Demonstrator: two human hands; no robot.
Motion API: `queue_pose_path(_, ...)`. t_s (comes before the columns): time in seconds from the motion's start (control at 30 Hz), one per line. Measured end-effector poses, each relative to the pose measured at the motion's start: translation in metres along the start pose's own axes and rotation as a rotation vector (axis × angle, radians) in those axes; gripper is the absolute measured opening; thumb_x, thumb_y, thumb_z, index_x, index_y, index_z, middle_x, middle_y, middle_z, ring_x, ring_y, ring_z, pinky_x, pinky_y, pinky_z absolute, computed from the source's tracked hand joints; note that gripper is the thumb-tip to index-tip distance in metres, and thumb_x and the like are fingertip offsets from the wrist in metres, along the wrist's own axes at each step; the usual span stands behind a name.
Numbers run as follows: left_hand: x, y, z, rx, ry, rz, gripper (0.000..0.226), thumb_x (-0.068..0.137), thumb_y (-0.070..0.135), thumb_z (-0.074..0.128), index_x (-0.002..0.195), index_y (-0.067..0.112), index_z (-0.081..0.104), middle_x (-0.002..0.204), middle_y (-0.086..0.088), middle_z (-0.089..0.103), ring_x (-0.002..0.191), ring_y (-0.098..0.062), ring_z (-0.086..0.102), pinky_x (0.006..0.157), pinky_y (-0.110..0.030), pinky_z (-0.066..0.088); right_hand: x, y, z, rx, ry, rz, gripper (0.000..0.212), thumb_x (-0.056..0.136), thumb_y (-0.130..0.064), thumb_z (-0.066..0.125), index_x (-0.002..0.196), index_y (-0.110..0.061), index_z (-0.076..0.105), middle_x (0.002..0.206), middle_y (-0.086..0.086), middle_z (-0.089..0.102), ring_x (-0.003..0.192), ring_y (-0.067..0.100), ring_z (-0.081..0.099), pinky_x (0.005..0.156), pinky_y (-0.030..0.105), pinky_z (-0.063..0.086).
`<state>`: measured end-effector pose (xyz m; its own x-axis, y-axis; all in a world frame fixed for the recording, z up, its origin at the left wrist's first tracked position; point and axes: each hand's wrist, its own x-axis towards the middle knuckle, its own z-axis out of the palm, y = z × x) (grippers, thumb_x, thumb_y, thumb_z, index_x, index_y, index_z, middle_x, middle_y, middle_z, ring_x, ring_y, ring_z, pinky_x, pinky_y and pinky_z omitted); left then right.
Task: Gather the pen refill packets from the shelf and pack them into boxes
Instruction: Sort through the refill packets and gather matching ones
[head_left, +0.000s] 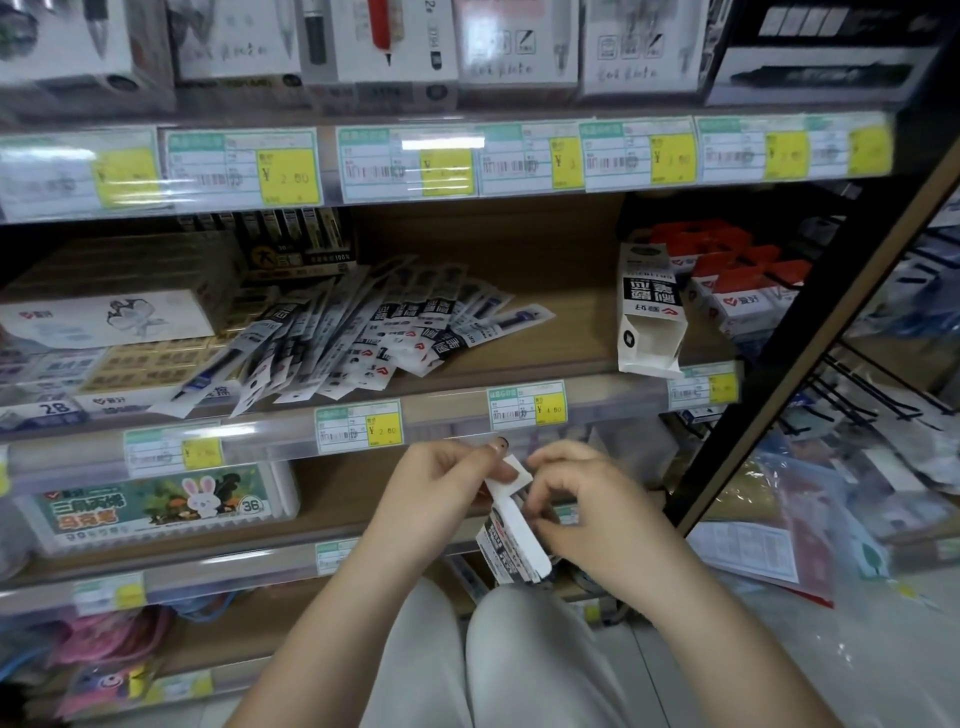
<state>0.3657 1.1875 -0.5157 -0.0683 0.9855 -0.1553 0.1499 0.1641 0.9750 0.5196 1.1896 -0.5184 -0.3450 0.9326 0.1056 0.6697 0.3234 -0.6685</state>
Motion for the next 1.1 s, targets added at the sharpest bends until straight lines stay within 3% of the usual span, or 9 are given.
queue_pose_path(0.13,-0.002,-0.002,0.002,-0.017,0.023,0.004,0.028,0.091,0.016,0.057,0.073,0.006,0.076,0.075,-0.006,0.074,0.074,-0.017,0.070,0.067,-0.016,0.053,-0.001,-0.008,-0.002,-0.252,-0.148,-0.001,0.024,0.080,-0.018,0.067,0.061,-0.029,0.059,0.120,-0.012,0.057,0.114,0.014,0.046,0.090,0.029,0.042)
queue_pose_path(0.27,-0.004,0.003,-0.001,-0.049,0.035,0.014,0.027,0.091,0.010,0.054,0.077,-0.001,0.075,0.075,-0.005,0.074,0.068,-0.010,0.069,0.059,-0.012,0.051,-0.001,-0.010,-0.009,-0.039,-0.113,0.015,0.007,0.079,-0.016,0.069,0.077,-0.019,0.076,0.109,-0.002,0.065,0.102,0.013,0.059,0.089,0.036,0.047)
queue_pose_path(0.4,-0.004,0.007,-0.005,-0.064,0.031,0.009,0.026,0.091,0.009,0.053,0.078,-0.001,0.075,0.075,-0.008,0.074,0.072,-0.017,0.069,0.068,-0.022,0.057,-0.002,-0.015,-0.019,0.045,-0.057,0.059,0.031,0.075,-0.014,0.074,0.057,-0.037,0.063,0.109,-0.012,0.059,0.103,0.006,0.060,0.095,0.033,0.045)
queue_pose_path(0.53,-0.005,0.010,-0.001,-0.047,0.020,0.008,0.027,0.090,0.015,0.056,0.077,0.003,0.076,0.079,-0.008,0.074,0.082,-0.026,0.069,0.075,-0.026,0.058,-0.002,-0.027,-0.017,-0.320,-0.137,0.031,0.024,0.079,-0.014,0.065,0.057,-0.022,0.059,0.104,-0.004,0.061,0.100,0.015,0.055,0.075,0.032,0.049)
queue_pose_path(0.6,-0.008,0.013,0.002,-0.036,0.020,0.018,0.027,0.089,0.017,0.058,0.074,0.004,0.076,0.078,-0.009,0.074,0.081,-0.027,0.069,0.073,-0.025,0.057,-0.001,-0.032,-0.015,-0.473,-0.162,0.051,0.024,0.081,-0.012,0.058,0.062,-0.024,0.052,0.102,-0.006,0.055,0.102,0.016,0.050,0.057,0.025,0.039)
queue_pose_path(0.73,-0.013,0.016,0.006,-0.010,-0.016,0.050,0.025,0.085,0.026,0.063,0.069,0.012,0.077,0.077,-0.008,0.074,0.081,-0.032,0.068,0.080,-0.038,0.056,-0.002,-0.041,-0.018,-0.603,-0.143,0.119,0.016,0.086,-0.012,0.057,0.098,-0.023,0.060,0.110,-0.002,0.053,0.110,0.021,0.049,0.067,0.027,0.033)
queue_pose_path(0.9,-0.016,0.022,0.005,-0.079,0.014,0.064,0.021,0.082,0.021,0.064,0.069,0.011,0.076,0.080,-0.015,0.073,0.079,-0.036,0.067,0.073,-0.028,0.054,-0.003,-0.038,-0.023,-0.497,-0.059,0.154,0.032,0.084,-0.019,0.062,0.086,-0.027,0.032,0.088,-0.008,0.047,0.084,0.023,0.054,0.050,0.028,0.032)
queue_pose_path(1.0,-0.020,0.030,0.000,-0.120,0.021,0.087,0.024,0.071,0.030,0.061,0.070,0.012,0.076,0.084,-0.021,0.071,0.072,-0.031,0.059,0.073,-0.030,0.047,-0.004,-0.035,-0.030,-0.332,-0.056,0.152,0.043,0.080,-0.028,0.067,0.106,-0.032,0.033,0.095,-0.009,0.058,0.086,0.021,0.058,0.067,0.037,0.051)
queue_pose_path(1.1,-0.025,0.042,-0.002,-0.169,-0.018,0.146,0.021,0.081,0.020,0.063,0.068,0.011,0.077,0.071,-0.005,0.072,0.073,-0.017,0.065,0.072,-0.022,0.051,-0.007,-0.043,-0.045,-0.272,-0.147,0.136,0.057,0.076,-0.037,0.065,0.122,-0.041,0.032,0.103,-0.008,0.063,0.097,0.022,0.059,0.079,0.041,0.052)
